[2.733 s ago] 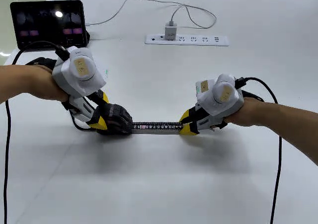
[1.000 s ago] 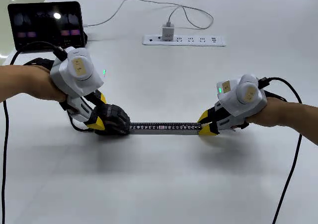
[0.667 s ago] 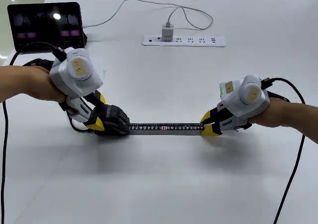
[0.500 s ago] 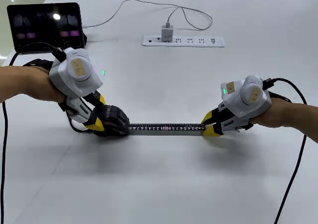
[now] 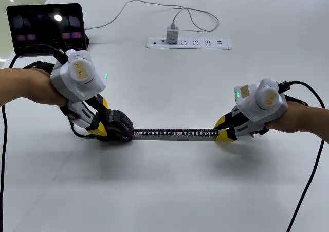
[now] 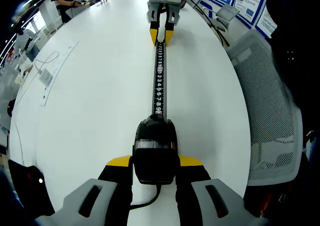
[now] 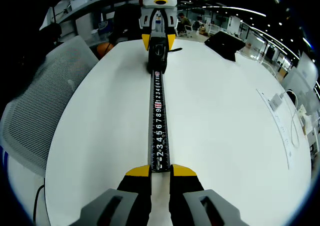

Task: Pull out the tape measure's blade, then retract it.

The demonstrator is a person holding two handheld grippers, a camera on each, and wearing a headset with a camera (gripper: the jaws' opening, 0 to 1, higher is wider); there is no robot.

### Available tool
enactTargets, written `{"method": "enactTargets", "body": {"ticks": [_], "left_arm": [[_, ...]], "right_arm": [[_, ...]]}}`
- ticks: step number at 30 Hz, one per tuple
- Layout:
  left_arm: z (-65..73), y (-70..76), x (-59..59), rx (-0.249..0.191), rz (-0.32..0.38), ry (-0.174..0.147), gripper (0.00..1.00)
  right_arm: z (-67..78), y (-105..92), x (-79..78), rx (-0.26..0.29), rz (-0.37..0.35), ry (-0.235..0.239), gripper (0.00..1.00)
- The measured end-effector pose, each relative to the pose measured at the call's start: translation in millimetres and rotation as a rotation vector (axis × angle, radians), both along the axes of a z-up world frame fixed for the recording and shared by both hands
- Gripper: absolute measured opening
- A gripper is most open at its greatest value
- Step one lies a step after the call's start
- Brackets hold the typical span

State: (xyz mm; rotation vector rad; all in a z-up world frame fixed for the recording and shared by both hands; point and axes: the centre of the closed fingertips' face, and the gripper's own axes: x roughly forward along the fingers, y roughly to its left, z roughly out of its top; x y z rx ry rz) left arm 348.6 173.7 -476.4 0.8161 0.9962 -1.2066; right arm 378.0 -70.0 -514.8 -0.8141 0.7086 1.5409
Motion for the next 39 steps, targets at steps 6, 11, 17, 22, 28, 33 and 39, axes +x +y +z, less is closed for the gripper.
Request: {"method": "enactTargets", "body": {"ticks": [6,11,17,22,28,33,39], "left_arm": [[-0.2,0.1,0.0,0.001,-0.003,0.0,0.27],[0.0,0.2,0.1,0.003,-0.004,0.001,0.27],[0.0,0.3,-0.1,0.003,-0.004,-0.001,0.27],[-0.2,0.0,-0.7,0.002,-0.005,-0.002,0.27],[-0.1,-0.8,-1.5,-0.006,-0.005,-0.005,0.27],[0.0,-1.1,-1.7,-0.007,-0.008,-0.003,0.27],[0.2,-1.4,-2.2,-0.008,-0.011,-0.004,0.27]], "right_arm": [[-0.6,-7.1,0.5,-0.007,-0.007,-0.002,0.09],[-0.5,-12.7,1.2,-0.011,-0.013,-0.004,0.09],[-0.2,-17.0,1.2,-0.013,-0.018,-0.006,0.09],[0.0,-18.4,0.5,-0.014,-0.021,-0.009,0.09],[0.2,-18.2,-0.8,-0.019,-0.017,-0.009,0.1],[0.2,-18.1,-1.7,-0.025,-0.01,-0.008,0.1],[0.1,-18.1,-1.9,-0.027,-0.009,-0.006,0.1]]}}
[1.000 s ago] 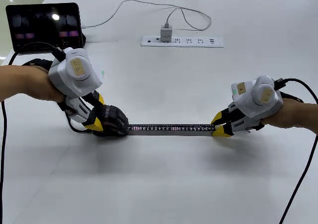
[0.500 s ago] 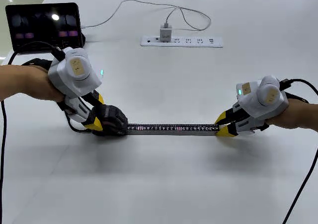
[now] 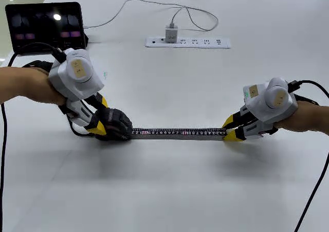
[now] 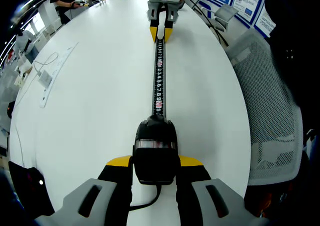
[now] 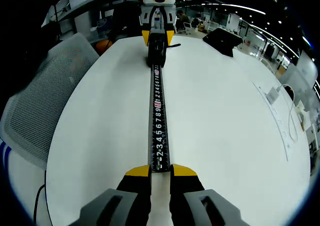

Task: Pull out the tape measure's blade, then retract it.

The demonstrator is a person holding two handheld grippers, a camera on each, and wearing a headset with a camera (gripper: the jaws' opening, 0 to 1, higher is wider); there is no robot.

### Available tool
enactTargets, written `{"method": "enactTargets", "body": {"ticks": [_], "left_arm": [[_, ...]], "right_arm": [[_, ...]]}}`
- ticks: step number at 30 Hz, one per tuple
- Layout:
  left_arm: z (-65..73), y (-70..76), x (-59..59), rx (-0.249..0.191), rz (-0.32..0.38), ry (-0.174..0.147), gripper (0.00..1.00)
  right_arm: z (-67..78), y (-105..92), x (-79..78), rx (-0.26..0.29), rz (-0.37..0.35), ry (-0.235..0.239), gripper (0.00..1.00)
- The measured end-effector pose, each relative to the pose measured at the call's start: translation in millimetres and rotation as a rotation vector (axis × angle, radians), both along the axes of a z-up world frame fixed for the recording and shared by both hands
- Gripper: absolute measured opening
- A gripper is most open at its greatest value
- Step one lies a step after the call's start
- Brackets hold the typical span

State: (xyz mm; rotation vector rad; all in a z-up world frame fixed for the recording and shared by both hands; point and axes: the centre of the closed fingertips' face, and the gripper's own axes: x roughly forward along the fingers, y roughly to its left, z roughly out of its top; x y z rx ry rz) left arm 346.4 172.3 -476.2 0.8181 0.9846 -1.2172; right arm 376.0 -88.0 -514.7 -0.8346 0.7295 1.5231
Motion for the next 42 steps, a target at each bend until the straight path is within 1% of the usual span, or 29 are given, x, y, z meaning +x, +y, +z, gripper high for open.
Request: {"method": "enactTargets", "body": {"ticks": [7,15,21,29,34,35,36,40,42], "left_arm": [[-0.1,-0.8,-0.7,0.003,-0.007,-0.003,0.28],[-0.7,-1.7,-1.5,0.002,-0.01,-0.004,0.28],[-1.3,-1.6,-1.4,0.0,-0.006,-0.005,0.29],[-1.4,-0.7,-0.4,0.009,-0.01,-0.008,0.29],[-1.1,-0.6,-0.3,0.01,-0.002,-0.011,0.29],[-1.0,-0.5,-0.4,0.01,0.001,-0.011,0.29],[-1.0,-0.4,-0.4,0.009,0.006,-0.01,0.29],[-1.0,0.3,-0.3,0.008,0.023,-0.01,0.29],[-0.6,1.2,0.5,0.007,0.032,-0.016,0.3]], "right_arm": [[-0.1,-0.1,-0.3,-0.011,0.007,-0.004,0.1],[-0.7,0.4,-1.6,-0.039,0.021,0.0,0.11],[-1.2,-0.1,-0.6,-0.055,0.015,0.001,0.11],[-3.2,-1.1,2.2,-0.077,0.033,-0.019,0.12],[-3.7,-1.2,3.0,-0.078,0.037,-0.032,0.13],[-4.8,-4.7,3.3,-0.102,0.047,-0.042,0.13],[-3.2,-3.2,3.3,-0.089,0.054,-0.052,0.13],[-1.2,-1.8,3.0,-0.075,0.041,-0.056,0.16],[-1.2,-1.2,2.9,-0.07,0.035,-0.058,0.18]]}}
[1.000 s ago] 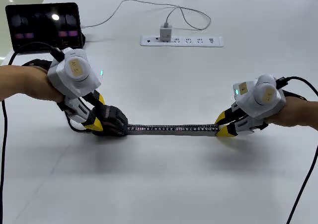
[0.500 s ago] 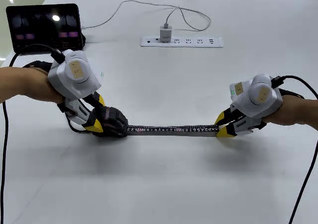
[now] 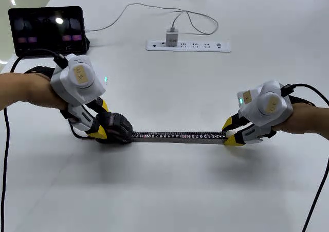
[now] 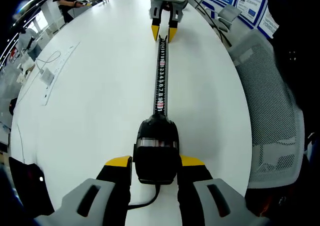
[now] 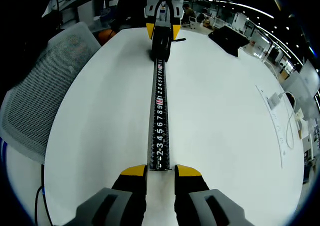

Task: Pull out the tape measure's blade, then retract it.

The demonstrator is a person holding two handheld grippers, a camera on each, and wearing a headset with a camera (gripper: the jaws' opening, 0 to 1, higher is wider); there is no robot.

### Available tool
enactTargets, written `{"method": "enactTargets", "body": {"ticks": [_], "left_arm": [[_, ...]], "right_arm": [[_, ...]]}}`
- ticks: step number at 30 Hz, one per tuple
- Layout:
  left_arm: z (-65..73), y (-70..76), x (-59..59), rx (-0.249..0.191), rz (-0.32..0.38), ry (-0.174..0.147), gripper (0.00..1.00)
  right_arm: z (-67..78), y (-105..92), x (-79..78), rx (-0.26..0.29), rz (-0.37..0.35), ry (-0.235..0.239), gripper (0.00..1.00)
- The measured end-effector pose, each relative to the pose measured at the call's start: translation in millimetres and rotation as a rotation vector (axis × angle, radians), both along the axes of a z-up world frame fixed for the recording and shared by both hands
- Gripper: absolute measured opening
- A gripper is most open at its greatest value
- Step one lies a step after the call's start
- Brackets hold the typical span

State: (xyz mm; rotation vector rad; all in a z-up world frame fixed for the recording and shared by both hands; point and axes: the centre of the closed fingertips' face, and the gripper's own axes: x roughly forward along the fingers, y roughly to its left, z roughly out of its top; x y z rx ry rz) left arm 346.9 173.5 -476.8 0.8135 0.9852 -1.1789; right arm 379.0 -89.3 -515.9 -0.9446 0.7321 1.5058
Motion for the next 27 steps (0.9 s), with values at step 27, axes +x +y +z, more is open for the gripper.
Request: {"method": "enactTargets", "body": {"ticks": [27], "left_arm": [[16.5,10.5,-8.9,-0.129,0.227,-0.051,0.63]], "right_arm": [[18.5,-13.8,-8.2,0.071,-0.145,-0.013,0.42]]}}
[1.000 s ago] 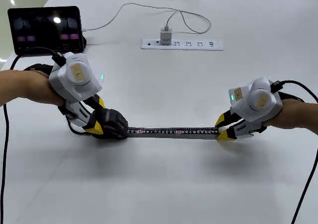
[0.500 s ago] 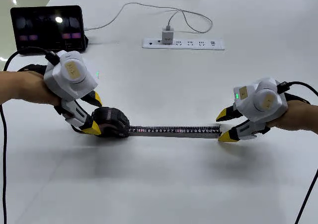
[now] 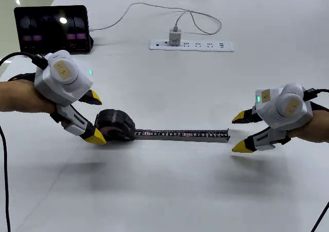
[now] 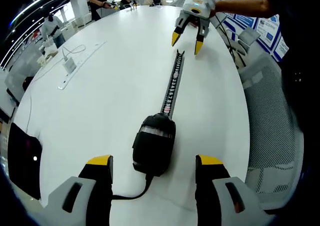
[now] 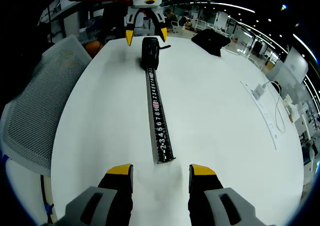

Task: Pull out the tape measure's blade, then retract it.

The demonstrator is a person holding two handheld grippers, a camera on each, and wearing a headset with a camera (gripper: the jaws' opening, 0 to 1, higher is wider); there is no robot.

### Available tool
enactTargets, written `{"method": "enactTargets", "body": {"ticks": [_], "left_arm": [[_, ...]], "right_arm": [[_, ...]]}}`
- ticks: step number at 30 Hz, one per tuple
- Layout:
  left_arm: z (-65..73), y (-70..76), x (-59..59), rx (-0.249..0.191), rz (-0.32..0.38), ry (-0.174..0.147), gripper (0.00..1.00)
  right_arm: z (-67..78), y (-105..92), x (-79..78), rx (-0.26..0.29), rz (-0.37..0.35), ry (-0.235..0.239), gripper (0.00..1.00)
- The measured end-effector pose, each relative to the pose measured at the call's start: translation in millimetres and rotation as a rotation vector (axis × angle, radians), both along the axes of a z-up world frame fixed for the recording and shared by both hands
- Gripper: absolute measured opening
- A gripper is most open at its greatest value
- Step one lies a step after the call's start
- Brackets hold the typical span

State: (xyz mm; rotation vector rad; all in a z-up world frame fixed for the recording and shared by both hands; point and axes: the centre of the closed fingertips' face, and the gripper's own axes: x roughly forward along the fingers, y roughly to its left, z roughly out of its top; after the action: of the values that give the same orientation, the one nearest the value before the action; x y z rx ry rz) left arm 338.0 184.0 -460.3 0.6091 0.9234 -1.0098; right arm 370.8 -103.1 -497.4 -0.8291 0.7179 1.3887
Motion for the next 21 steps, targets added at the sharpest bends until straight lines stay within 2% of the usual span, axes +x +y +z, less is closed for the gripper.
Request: {"method": "enactTargets", "body": {"ticks": [7,9,13,17,21], "left_arm": [[5.7,-1.5,-7.0,-0.056,0.076,-0.034,0.66],[6.8,-0.8,-6.0,-0.071,0.095,-0.06,0.71],[8.2,-0.9,-10.9,-0.1,0.134,-0.065,0.73],[11.9,-2.3,-13.9,-0.139,0.181,-0.096,0.77],[16.6,-3.3,-16.1,-0.181,0.236,-0.111,0.77]], "right_arm": [[7.8,-0.2,-4.6,0.052,-0.071,-0.002,0.47],[8.0,-0.7,-7.3,0.06,-0.085,-0.001,0.48],[9.7,-1.5,-10.1,0.086,-0.122,0.004,0.51],[14.0,-1.6,-13.1,0.118,-0.167,0.006,0.55],[17.8,-0.9,-15.8,0.143,-0.201,0.006,0.58]]}}
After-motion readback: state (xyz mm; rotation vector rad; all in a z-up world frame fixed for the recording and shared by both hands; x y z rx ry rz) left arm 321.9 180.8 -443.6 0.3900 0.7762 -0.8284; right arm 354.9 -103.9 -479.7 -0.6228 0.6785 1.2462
